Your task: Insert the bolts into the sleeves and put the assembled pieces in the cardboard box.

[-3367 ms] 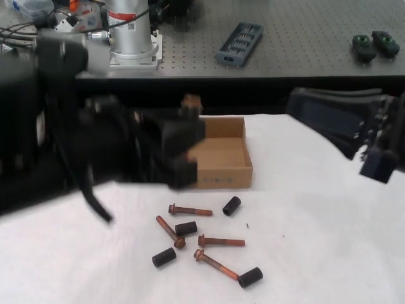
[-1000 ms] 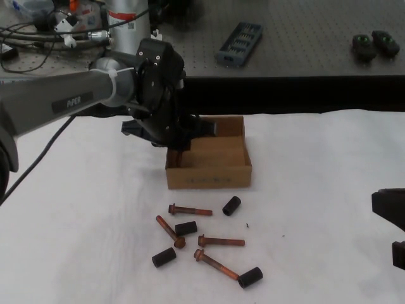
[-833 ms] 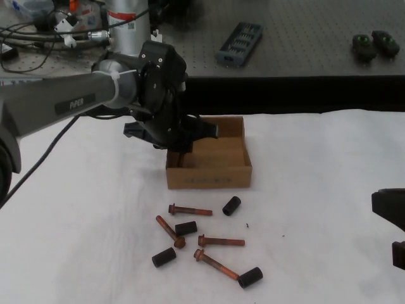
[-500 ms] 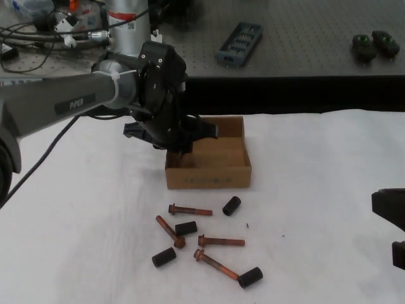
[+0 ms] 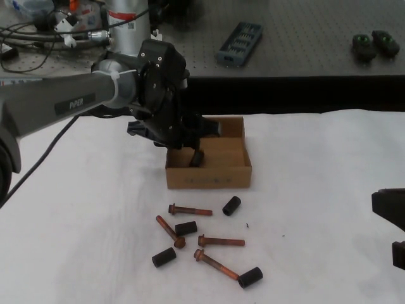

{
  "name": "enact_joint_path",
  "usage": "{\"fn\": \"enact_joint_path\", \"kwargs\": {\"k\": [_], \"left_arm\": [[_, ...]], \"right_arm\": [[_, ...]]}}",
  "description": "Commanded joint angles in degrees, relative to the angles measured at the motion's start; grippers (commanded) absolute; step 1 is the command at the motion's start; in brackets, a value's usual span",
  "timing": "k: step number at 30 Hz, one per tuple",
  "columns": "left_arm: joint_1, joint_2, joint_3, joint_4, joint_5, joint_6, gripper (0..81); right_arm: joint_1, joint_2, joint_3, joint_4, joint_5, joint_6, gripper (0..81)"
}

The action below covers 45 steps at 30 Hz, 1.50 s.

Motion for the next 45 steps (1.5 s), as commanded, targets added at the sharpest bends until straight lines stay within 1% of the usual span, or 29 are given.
{"fn": "enact_joint_path", "kwargs": {"k": [1,8,10,13,16,19,22,25,28,32,34,35,36,40,41,43,45], "left_arm": [[-0.19,-1.39,-0.65,-0.36,0.13,-0.36,28.8],[-0.19,-7.81,-0.65,0.22,0.13,-0.36,27.6],[-0.19,-10.65,-0.65,3.17,0.13,0.97,25.3],[-0.19,-14.58,-0.65,7.78,0.13,5.65,22.8],[-0.19,-18.49,-0.21,11.49,-0.5,8.05,22.1],[-0.19,-22.65,2.04,11.69,-0.68,9.06,22.1],[-0.19,-27.07,6.61,10.52,-0.68,9.66,22.1],[-0.31,-31.29,12.96,9.7,-0.68,10.72,22.1],[-0.31,-35.51,20.3,8.1,-0.68,11.9,22.1],[-0.31,-41.45,30.28,4.6,-0.68,12.6,22.1],[-0.31,-43.8,35.26,3.02,-0.44,12.59,22.1],[-0.31,-45.12,37.46,2.63,-0.47,12.59,22.1],[-0.31,-46.13,39.43,2.56,-0.47,12.59,22.1],[-0.31,-50.53,45.62,2.08,-0.47,12.59,22.1],[-0.31,-51.68,47.18,1.26,-0.47,12.59,22.1],[-0.31,-53.96,49.92,-0.35,-0.47,12.59,22.1],[-0.31,-56.05,52.64,-1.45,-0.47,12.59,22.1]], "right_arm": [[-0.34,-0.43,-0.25,-0.01,-0.33,0.11,3.5],[-0.34,-0.43,-0.25,-0.14,-0.33,0.11,3.5],[-0.34,-0.43,-0.25,-0.14,-0.33,0.11,3.5],[-0.34,-0.43,-0.25,-0.56,-0.44,0.11,3.5],[-0.34,-0.31,-0.25,-2.42,-2.84,-0.13,3.5],[-0.34,0.43,-0.81,-3.49,-6.2,-0.36,3.5],[-0.34,2.73,-2.19,-3.49,-9.65,-0.57,3.5],[-0.34,6.22,-4.08,-3.49,-12.95,-2.86,3.5],[-0.34,10.33,-6.77,-3.04,-14.43,-4.53,3.4],[-0.34,17.0,-11.32,-1.25,-14.51,-8.32,3.4],[-0.34,20.86,-13.79,-0.13,-14.51,-10.85,0.9],[-0.34,22.86,-14.97,0.27,-14.51,-11.83,1.6],[-0.34,24.44,-15.87,0.46,-14.51,-12.26,6.0],[-0.34,31.88,-19.9,0.94,-14.31,-13.22,28.5],[-0.34,33.91,-20.98,0.94,-14.08,-13.23,31.8],[-0.34,38.1,-23.21,1.5,-14.09,-15.02,31.8],[-0.15,41.86,-25.31,1.95,-14.09,-17.86,29.1]]}}
